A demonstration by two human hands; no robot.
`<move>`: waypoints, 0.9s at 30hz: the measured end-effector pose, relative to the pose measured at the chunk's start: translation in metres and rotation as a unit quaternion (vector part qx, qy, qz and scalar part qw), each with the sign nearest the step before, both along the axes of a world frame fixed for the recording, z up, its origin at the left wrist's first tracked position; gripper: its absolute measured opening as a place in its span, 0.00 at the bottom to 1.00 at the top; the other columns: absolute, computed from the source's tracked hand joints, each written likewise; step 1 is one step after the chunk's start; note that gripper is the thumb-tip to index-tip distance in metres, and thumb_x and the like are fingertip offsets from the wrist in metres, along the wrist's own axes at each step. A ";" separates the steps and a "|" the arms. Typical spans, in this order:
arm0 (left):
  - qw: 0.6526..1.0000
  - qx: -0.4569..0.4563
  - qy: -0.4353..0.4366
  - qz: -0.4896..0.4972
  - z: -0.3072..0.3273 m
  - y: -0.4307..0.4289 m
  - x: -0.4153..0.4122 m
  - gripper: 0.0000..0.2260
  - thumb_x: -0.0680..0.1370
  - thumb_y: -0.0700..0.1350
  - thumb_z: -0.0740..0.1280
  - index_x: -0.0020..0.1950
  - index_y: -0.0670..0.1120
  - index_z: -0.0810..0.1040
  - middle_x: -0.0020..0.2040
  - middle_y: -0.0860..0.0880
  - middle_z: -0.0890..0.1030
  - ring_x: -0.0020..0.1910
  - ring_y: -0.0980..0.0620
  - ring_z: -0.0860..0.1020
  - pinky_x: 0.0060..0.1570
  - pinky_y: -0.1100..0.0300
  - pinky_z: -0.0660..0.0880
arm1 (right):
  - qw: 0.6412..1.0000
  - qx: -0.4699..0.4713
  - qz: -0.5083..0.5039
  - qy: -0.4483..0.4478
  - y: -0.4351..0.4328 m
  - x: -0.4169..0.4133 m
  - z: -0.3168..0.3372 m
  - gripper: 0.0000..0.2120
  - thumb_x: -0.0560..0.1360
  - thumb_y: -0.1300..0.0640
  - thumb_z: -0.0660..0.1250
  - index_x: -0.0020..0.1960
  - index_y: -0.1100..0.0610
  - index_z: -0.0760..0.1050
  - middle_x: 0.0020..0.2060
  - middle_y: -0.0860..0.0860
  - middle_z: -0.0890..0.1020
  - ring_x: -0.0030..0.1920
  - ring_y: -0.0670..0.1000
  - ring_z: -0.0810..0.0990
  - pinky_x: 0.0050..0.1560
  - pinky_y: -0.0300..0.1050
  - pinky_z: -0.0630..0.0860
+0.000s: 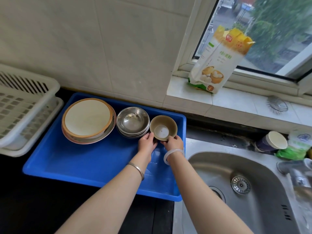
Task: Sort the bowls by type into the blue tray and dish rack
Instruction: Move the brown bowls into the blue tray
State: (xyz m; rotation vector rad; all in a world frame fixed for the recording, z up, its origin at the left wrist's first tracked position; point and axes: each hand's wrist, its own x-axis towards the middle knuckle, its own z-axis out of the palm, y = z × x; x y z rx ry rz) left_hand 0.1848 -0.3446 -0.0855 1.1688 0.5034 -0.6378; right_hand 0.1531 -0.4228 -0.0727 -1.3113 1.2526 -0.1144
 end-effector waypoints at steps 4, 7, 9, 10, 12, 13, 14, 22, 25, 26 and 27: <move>0.999 0.025 -0.018 0.013 -0.003 0.000 -0.002 0.15 0.80 0.38 0.59 0.67 0.37 0.71 0.64 0.40 0.76 0.63 0.44 0.75 0.61 0.57 0.72 | 0.992 0.104 -0.060 -0.043 0.000 -0.001 0.005 0.13 0.77 0.62 0.58 0.59 0.56 0.73 0.54 0.58 0.78 0.51 0.56 0.80 0.45 0.44 0.78; 0.999 0.030 -0.022 0.027 -0.004 0.000 -0.006 0.17 0.80 0.37 0.60 0.68 0.37 0.69 0.65 0.40 0.75 0.64 0.45 0.74 0.61 0.57 0.72 | 0.991 0.113 -0.054 -0.050 0.000 -0.004 0.007 0.09 0.77 0.60 0.57 0.55 0.53 0.71 0.48 0.56 0.77 0.56 0.58 0.79 0.51 0.48 0.77; 0.999 0.036 -0.027 0.021 -0.003 0.001 -0.008 0.17 0.80 0.37 0.60 0.69 0.38 0.69 0.66 0.40 0.75 0.64 0.45 0.74 0.60 0.58 0.73 | 0.991 0.117 -0.052 -0.048 0.000 -0.006 0.009 0.06 0.78 0.60 0.57 0.52 0.52 0.70 0.47 0.56 0.77 0.58 0.58 0.78 0.53 0.48 0.77; 0.999 0.038 -0.030 0.015 -0.002 0.002 -0.009 0.17 0.80 0.37 0.60 0.69 0.37 0.69 0.66 0.40 0.75 0.64 0.44 0.74 0.59 0.58 0.72 | 0.991 0.119 -0.050 -0.046 0.001 -0.007 0.009 0.05 0.78 0.60 0.57 0.51 0.51 0.69 0.49 0.57 0.78 0.58 0.58 0.78 0.54 0.49 0.76; 0.999 0.041 -0.036 -0.002 0.001 0.007 -0.011 0.17 0.80 0.37 0.59 0.69 0.37 0.68 0.67 0.39 0.74 0.65 0.44 0.73 0.60 0.57 0.72 | 0.991 0.120 -0.046 -0.043 0.001 -0.011 0.010 0.04 0.78 0.59 0.57 0.50 0.53 0.70 0.56 0.60 0.79 0.61 0.59 0.77 0.57 0.50 0.76; 0.998 0.046 -0.042 -0.015 0.003 0.011 -0.013 0.17 0.80 0.37 0.59 0.69 0.37 0.68 0.67 0.39 0.73 0.65 0.44 0.73 0.61 0.57 0.72 | 0.991 0.119 -0.042 -0.040 0.002 -0.013 0.009 0.05 0.78 0.59 0.57 0.51 0.54 0.71 0.59 0.60 0.77 0.62 0.60 0.76 0.58 0.50 0.76; 0.996 0.058 -0.054 -0.032 0.005 0.017 -0.015 0.17 0.80 0.37 0.59 0.69 0.37 0.68 0.67 0.39 0.73 0.64 0.45 0.74 0.61 0.58 0.72 | 0.992 0.118 -0.038 -0.039 0.003 -0.017 0.009 0.08 0.79 0.59 0.57 0.55 0.57 0.72 0.61 0.61 0.76 0.62 0.60 0.76 0.58 0.50 0.75; 0.950 0.211 -0.190 -0.132 0.040 0.107 -0.037 0.16 0.79 0.43 0.62 0.66 0.44 0.74 0.63 0.45 0.77 0.61 0.48 0.76 0.63 0.56 0.71 | 0.995 0.009 0.071 -0.064 0.056 -0.056 0.032 0.13 0.79 0.61 0.54 0.60 0.59 0.73 0.54 0.55 0.77 0.46 0.55 0.79 0.45 0.44 0.75; 0.929 0.252 -0.236 -0.132 0.056 0.162 -0.050 0.16 0.79 0.43 0.62 0.66 0.44 0.74 0.64 0.46 0.78 0.62 0.50 0.76 0.58 0.63 0.69 | 0.986 0.005 0.144 -0.082 0.100 -0.062 0.044 0.10 0.79 0.62 0.54 0.53 0.58 0.74 0.49 0.55 0.79 0.41 0.53 0.79 0.38 0.41 0.72; 0.924 0.264 -0.246 -0.124 0.059 0.182 -0.055 0.16 0.79 0.43 0.62 0.66 0.44 0.74 0.64 0.46 0.77 0.62 0.51 0.75 0.58 0.63 0.69 | 0.982 0.004 0.170 -0.084 0.117 -0.062 0.047 0.10 0.79 0.62 0.54 0.52 0.58 0.75 0.48 0.55 0.80 0.40 0.53 0.79 0.37 0.41 0.72; 0.921 0.275 -0.252 -0.114 0.062 0.204 -0.061 0.16 0.79 0.43 0.62 0.66 0.44 0.74 0.64 0.46 0.77 0.63 0.51 0.75 0.58 0.63 0.68 | 0.976 0.003 0.199 -0.084 0.136 -0.061 0.049 0.10 0.79 0.62 0.54 0.50 0.58 0.75 0.47 0.55 0.80 0.39 0.53 0.79 0.37 0.41 0.71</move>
